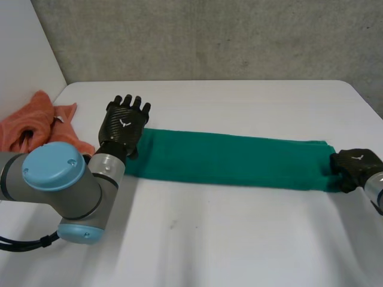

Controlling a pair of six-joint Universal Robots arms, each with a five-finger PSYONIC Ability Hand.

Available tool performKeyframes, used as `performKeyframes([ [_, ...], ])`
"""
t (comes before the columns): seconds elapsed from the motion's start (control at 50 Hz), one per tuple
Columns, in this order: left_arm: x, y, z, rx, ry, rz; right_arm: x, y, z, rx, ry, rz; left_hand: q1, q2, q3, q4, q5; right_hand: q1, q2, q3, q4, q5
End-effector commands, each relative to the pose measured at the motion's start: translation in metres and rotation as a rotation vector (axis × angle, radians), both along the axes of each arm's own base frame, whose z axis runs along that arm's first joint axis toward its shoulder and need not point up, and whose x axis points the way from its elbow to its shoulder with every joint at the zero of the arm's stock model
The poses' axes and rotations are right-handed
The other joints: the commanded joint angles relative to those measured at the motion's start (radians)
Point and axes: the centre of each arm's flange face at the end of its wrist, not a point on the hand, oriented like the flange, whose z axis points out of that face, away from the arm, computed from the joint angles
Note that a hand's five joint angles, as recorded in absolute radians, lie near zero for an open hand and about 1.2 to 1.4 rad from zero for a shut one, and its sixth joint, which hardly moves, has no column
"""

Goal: Fold the laundry.

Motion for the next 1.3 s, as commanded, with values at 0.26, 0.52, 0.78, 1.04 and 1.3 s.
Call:
performKeyframes([
  [0.26,0.010,0.005,0.012,0.045,-0.008,0.060,-0.087,-0.046,0.050,-0.202,0.425,-0.128,-0.009,-0.024,-0.031,-0.022,-0.046,0.419,0.222,0.219,0.209,0.244],
  [0.52,0.012,0.005,0.033,0.008,0.050,0.065,0.161,0.037,0.109,-0.549,0.192,0.538,-0.012,-0.027,-0.034,-0.025,-0.049,0.419,0.222,0.219,0.209,0.244],
  [0.78,0.009,0.007,0.034,0.012,0.062,0.053,0.243,0.112,0.041,-0.330,0.099,0.804,-0.012,-0.027,-0.034,-0.025,-0.049,-0.802,-1.000,-1.003,-1.013,-0.978],
  [1.04,0.001,0.009,0.037,-0.002,0.067,0.033,0.131,0.066,0.033,0.018,-0.082,0.354,-0.012,-0.027,-0.034,-0.025,-0.049,-0.802,-1.000,-1.003,-1.013,-0.978],
  [1.3,-0.004,0.013,0.033,0.009,0.062,0.018,0.099,0.043,0.021,-0.036,0.002,0.284,-0.012,-0.027,-0.034,-0.025,-0.049,0.419,0.222,0.219,0.209,0.244],
])
